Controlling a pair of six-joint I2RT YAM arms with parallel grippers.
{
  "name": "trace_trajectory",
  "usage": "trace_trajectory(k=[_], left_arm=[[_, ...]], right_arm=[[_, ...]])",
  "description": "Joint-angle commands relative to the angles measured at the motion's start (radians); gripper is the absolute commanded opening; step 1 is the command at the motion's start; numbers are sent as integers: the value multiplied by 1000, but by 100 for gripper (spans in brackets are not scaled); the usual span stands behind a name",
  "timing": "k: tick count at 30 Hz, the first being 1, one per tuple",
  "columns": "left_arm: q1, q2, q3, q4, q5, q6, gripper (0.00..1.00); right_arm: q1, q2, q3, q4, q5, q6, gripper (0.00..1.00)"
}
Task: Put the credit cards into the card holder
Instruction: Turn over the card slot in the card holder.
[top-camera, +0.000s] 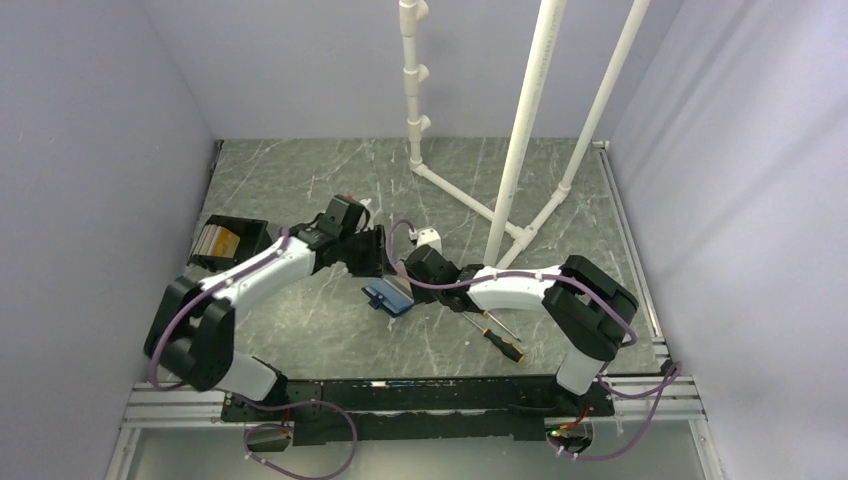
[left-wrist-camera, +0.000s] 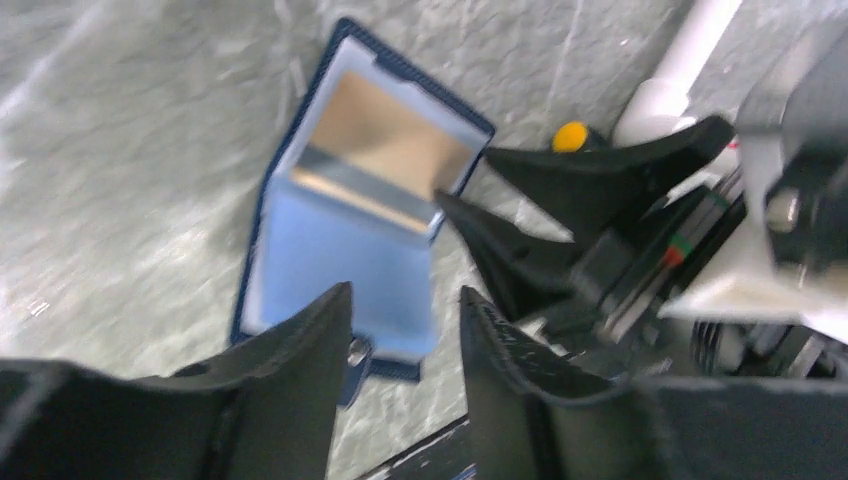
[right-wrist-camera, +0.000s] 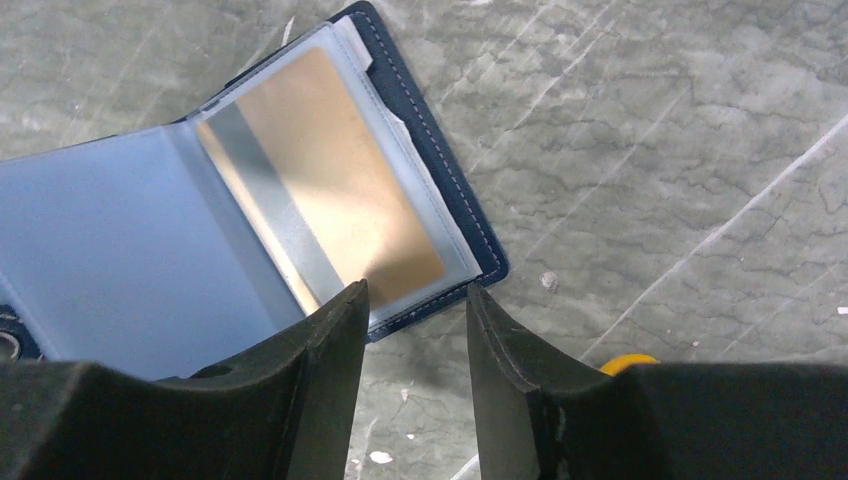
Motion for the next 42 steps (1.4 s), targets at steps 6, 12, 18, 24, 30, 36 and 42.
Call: trace_trajectory(k=[6,12,18,24,30,36,42], left_arm=[[3,161,-15,146,110,-9,35],[4,103,-171,196,112,-38,23],[4,130,-243,251,104,-49,20],[4,157,-249,254,80,-30,15],[4,165,-252,260,88,-29,13],[4,161,-251,257,90,-29,11],[4,162,-252,242,77,-32,8]], right_arm=[[-15,-37,26,21,-85,-57,46],[-68,-50,50,22,-254,-88,48],[-99,-40,137,-79,-383,-122,50],[-130,-46,218,-197,-440,-134,56],[-128,-87,284,-299,-472,-144,58],[-140,-76,267,-226,-708,-125,41],[-195,91,262,-57,-764,-89,18]])
